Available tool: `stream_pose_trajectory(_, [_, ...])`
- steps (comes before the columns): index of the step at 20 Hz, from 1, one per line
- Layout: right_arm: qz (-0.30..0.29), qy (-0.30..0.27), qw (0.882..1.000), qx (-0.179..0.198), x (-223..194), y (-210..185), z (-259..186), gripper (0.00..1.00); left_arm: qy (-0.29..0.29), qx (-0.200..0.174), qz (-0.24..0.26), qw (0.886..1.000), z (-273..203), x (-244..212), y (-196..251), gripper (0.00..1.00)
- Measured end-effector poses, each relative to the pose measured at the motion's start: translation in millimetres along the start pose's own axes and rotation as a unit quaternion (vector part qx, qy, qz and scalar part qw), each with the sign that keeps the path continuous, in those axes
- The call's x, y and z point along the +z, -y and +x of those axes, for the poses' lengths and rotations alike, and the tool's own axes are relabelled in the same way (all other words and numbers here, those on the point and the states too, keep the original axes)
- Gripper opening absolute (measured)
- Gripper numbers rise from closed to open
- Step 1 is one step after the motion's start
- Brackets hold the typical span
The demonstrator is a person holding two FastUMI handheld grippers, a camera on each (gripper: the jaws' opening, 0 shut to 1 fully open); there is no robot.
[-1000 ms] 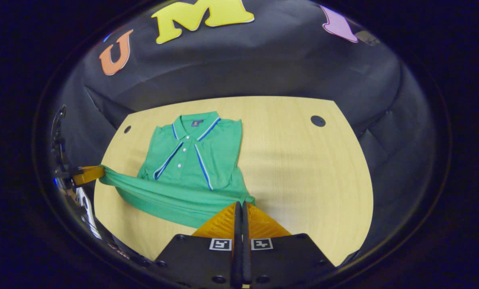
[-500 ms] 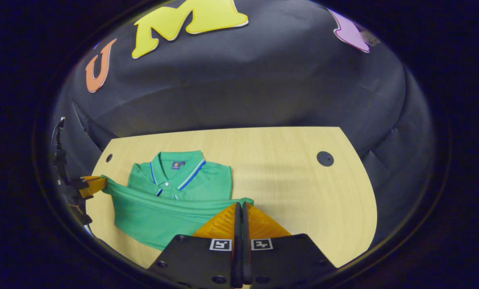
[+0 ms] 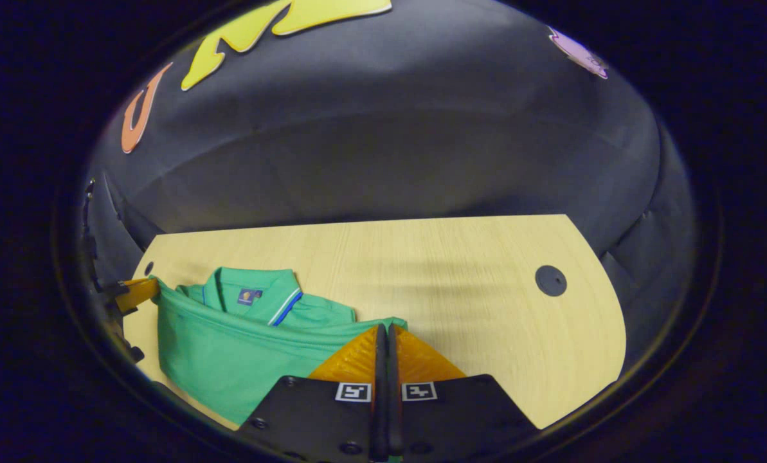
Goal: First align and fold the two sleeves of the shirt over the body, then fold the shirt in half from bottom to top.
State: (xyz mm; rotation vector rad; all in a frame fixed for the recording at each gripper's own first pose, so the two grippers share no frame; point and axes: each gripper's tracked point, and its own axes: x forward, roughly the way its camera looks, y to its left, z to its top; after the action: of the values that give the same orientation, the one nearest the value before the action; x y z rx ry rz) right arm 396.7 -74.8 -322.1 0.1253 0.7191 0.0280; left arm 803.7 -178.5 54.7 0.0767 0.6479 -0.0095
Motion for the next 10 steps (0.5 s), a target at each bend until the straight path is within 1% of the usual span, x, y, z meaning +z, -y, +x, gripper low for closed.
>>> stream_pose_trajectory(1, [-0.001, 0.0, 1.0, -0.001, -1.2, 0.4, 8.4, 0.02, -0.002, 0.003, 0.007, 1.0, 7.0, -2.2, 1.5, 0.03])
stream_pose_trajectory(2, [0.0, 0.002, 1.0, 0.002, -2.0, -2.0, 15.7, 0.0, -0.008, 0.004, 0.015, 1.0, 14.1, -7.1, 2.2, 0.03])
stream_pose_trajectory(3, [-0.002, 0.005, 1.0, 0.002, -3.1, -0.6, 22.3, 0.03, -0.013, 0.01, 0.02, 1.0, 20.0, -11.0, -0.3, 0.0])
stream_pose_trajectory(4, [-0.001, 0.003, 1.0, 0.004, -6.6, -0.5, 28.5, 0.02, -0.017, 0.01, 0.019, 1.0, 25.5, -14.8, -0.3, 0.03])
stream_pose_trajectory(5, [0.002, 0.0, 1.0, 0.006, -10.3, -0.5, 34.1, 0.0, -0.016, 0.012, 0.015, 1.0, 27.2, -16.6, -1.2, 0.03])
stream_pose_trajectory(6, [0.008, -0.004, 1.0, 0.006, -13.7, 1.1, 39.0, 0.03, -0.018, 0.008, 0.008, 1.0, 27.9, -20.0, 0.1, 0.03])
stream_pose_trajectory(8, [0.031, -0.005, 0.999, 0.013, -14.8, 0.0, 41.9, 0.04, -0.027, 0.003, -0.006, 1.0, 26.2, -27.7, 0.1, 0.05])
stream_pose_trajectory(9, [0.039, -0.005, 0.999, 0.011, -13.2, 1.6, 40.1, 0.05, -0.029, -0.002, -0.018, 0.999, 23.9, -29.9, 1.7, 0.1])
stream_pose_trajectory(10, [0.041, 0.006, 0.999, -0.003, -7.3, 7.9, 37.0, 0.08, -0.026, -0.004, -0.023, 0.999, 21.9, -28.4, 3.6, 0.27])
